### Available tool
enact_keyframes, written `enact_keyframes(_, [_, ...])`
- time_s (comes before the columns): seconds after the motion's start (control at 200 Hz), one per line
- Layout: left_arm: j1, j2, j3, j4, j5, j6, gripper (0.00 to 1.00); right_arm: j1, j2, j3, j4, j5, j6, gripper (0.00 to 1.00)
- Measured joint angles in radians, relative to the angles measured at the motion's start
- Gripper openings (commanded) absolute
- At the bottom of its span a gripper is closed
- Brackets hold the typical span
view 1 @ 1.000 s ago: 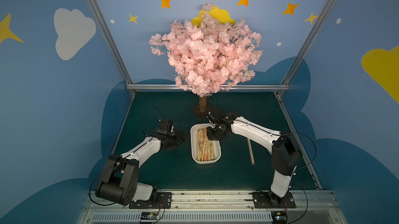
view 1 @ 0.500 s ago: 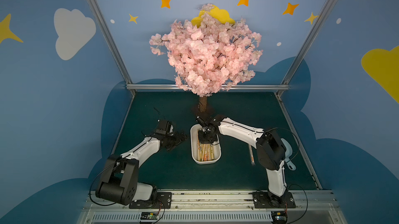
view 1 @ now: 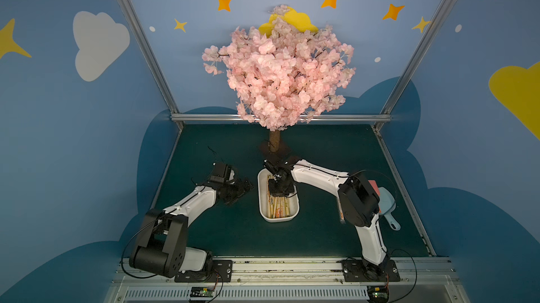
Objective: Take the paired disposable chopsticks out of the storage box
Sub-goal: Pick up the paired disposable chopsticks from the storage box.
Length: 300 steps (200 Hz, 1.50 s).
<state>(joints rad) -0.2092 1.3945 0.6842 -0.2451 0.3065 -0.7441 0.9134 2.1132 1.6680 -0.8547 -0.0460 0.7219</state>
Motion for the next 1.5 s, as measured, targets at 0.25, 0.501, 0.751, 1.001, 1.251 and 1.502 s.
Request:
enact_keyframes(0.25, [0.002,-0.002,0.0,0.0,0.005,0.0,1.0,0.0,0.019,0.033,-0.013,0.0,-0.002,0.21])
enact_keyframes(0.501, [0.002,-0.002,0.0,0.0,0.011,0.0,1.0,0.0,0.02,0.034,-0.019,-0.001,-0.004,0.1])
enact_keyframes(0.751, [0.005,-0.002,0.0,0.0,0.012,0.0,1.0,0.0,0.02,0.034,-0.02,-0.005,-0.006,0.0])
enact_keyframes(1.001, [0.005,-0.01,0.0,-0.003,0.012,0.009,1.0,0.0,-0.015,0.023,-0.02,-0.018,-0.008,0.0])
enact_keyframes(1.251, [0.005,-0.031,0.014,-0.024,0.012,0.041,1.0,-0.018,-0.183,-0.052,0.016,-0.04,-0.018,0.0])
enact_keyframes(1.502, [0.005,-0.055,0.04,-0.043,0.014,0.068,1.0,-0.1,-0.331,-0.229,0.154,-0.147,-0.034,0.0])
